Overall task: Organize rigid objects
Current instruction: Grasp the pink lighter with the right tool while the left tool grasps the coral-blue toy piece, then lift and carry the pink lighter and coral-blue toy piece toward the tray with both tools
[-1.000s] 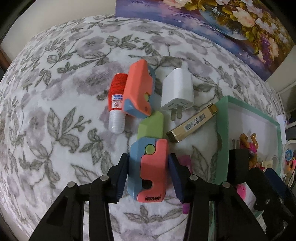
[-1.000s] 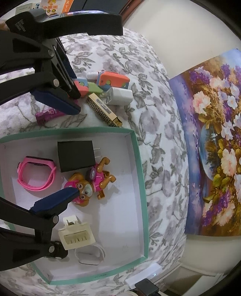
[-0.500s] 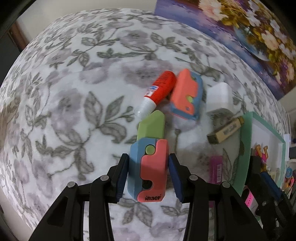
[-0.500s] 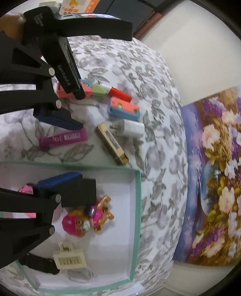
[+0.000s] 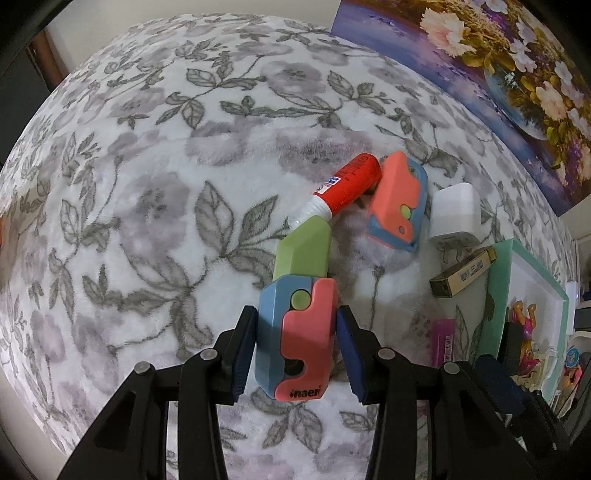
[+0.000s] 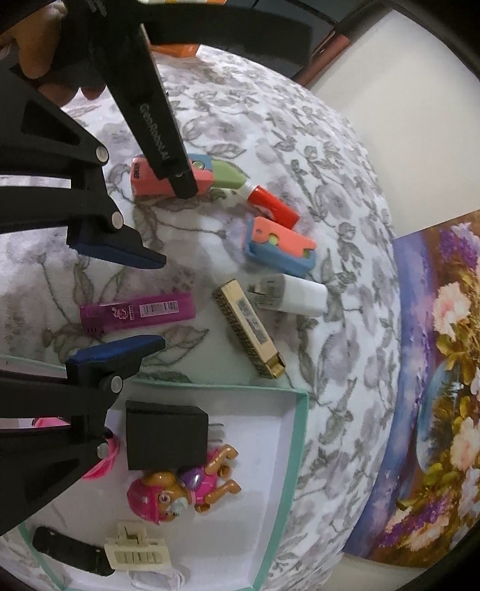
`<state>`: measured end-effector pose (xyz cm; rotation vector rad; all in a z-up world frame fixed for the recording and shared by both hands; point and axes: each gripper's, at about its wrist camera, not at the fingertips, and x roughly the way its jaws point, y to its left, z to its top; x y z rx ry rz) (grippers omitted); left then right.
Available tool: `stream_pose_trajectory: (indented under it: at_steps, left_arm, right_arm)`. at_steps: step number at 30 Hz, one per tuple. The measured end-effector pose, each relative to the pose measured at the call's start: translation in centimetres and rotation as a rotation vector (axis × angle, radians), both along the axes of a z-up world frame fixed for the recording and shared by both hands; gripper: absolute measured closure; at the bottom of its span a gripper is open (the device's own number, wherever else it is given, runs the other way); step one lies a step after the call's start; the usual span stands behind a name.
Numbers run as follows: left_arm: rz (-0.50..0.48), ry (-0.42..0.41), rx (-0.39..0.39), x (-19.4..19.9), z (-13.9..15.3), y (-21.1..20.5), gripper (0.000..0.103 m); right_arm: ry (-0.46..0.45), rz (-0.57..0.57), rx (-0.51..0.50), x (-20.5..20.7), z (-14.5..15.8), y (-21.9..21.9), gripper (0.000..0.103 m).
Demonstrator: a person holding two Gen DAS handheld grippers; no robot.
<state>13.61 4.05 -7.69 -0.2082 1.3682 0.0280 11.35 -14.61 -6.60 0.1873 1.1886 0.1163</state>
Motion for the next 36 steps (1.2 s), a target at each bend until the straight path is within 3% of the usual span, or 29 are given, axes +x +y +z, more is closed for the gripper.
stream_pose_trajectory:
  at_steps: [17, 27, 36]
  left_arm:
    - [-0.006, 0.012, 0.031, 0.8, -2.1, -1.8, 0.058]
    - [-0.027, 0.009, 0.063, 1.1, -2.1, -2.8, 0.058]
    - [-0.034, -0.017, 0.039, 1.3, -0.8, -3.0, 0.059]
  right_arm:
    - [0.074, 0.003, -0.069, 0.6, -3.0, 0.8, 0.075]
    - [0.059, 0.02, -0.124, 0.3, -3.2, 1.5, 0.077]
    - [0.037, 0.045, -0.182, 0.0, -3.3, 3.0, 0.082]
